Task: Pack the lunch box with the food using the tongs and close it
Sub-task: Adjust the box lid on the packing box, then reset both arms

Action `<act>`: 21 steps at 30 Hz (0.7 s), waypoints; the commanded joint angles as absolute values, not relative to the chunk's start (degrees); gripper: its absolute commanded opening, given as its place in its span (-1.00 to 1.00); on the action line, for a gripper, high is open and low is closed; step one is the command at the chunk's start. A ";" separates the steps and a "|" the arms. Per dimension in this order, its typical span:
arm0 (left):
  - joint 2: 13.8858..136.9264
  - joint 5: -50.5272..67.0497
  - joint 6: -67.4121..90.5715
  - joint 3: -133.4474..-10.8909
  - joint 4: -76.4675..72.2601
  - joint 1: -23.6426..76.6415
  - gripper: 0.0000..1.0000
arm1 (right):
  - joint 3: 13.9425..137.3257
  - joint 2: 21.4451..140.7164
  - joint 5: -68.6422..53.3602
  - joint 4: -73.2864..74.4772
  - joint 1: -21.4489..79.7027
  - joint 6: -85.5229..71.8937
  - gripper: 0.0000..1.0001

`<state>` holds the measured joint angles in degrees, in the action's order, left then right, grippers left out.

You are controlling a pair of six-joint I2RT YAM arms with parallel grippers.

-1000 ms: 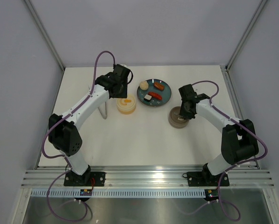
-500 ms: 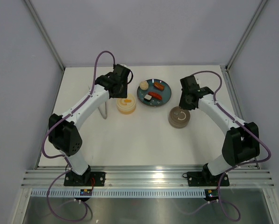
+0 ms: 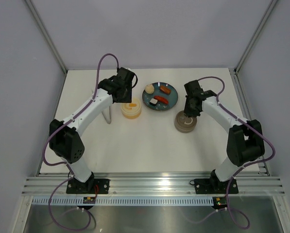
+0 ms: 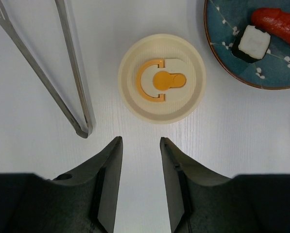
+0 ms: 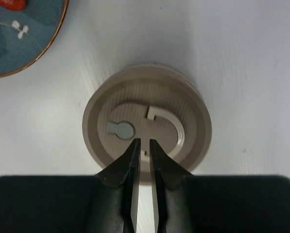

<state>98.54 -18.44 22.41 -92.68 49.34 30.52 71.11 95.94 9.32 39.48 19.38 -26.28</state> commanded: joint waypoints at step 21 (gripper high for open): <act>60.22 -9.58 25.49 -63.47 38.23 30.32 0.58 | 61.35 58.01 29.89 49.83 19.16 -32.96 0.99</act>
<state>63.66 -11.57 25.06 -65.76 41.76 30.44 63.51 60.23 26.55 47.31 19.38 -30.06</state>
